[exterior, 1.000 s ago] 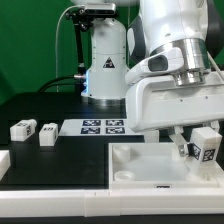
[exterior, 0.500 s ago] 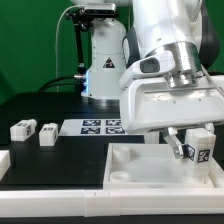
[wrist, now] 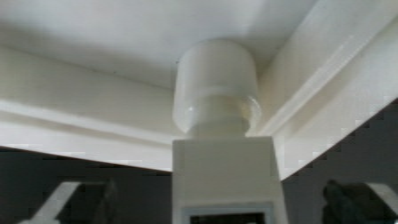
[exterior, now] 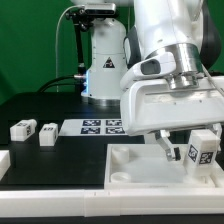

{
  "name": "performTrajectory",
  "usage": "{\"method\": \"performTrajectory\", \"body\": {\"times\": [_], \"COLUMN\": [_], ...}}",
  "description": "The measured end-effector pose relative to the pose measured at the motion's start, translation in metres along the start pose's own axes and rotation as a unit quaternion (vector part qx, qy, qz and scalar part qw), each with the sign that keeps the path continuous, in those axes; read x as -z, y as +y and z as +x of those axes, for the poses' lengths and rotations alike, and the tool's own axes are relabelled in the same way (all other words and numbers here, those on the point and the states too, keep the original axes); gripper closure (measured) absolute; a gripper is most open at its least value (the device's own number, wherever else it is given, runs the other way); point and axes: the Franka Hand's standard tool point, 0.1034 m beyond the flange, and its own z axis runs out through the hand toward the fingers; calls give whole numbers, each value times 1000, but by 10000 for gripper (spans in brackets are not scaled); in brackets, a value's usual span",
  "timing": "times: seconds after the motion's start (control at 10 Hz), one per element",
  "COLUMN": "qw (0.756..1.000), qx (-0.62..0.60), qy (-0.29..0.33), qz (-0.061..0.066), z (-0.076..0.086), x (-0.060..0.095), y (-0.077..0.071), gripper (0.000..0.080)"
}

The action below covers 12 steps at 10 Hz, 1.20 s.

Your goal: Assemble one leg

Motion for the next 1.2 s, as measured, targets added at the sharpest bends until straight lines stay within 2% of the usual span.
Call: {"method": "performTrajectory", "body": {"times": [0.1, 0.3, 0.8, 1.1, 1.2], "qw": [1000, 1000, 1000, 1000, 999], "qx": [0, 0, 0, 1, -7], "qy": [0, 0, -1, -17, -41], "qz": [0, 0, 0, 5, 10], "z": [0, 0, -1, -3, -7], "x": [0, 0, 0, -2, -4], "y": [0, 0, 0, -2, -4], "gripper": [171, 154, 150, 150, 150]}}
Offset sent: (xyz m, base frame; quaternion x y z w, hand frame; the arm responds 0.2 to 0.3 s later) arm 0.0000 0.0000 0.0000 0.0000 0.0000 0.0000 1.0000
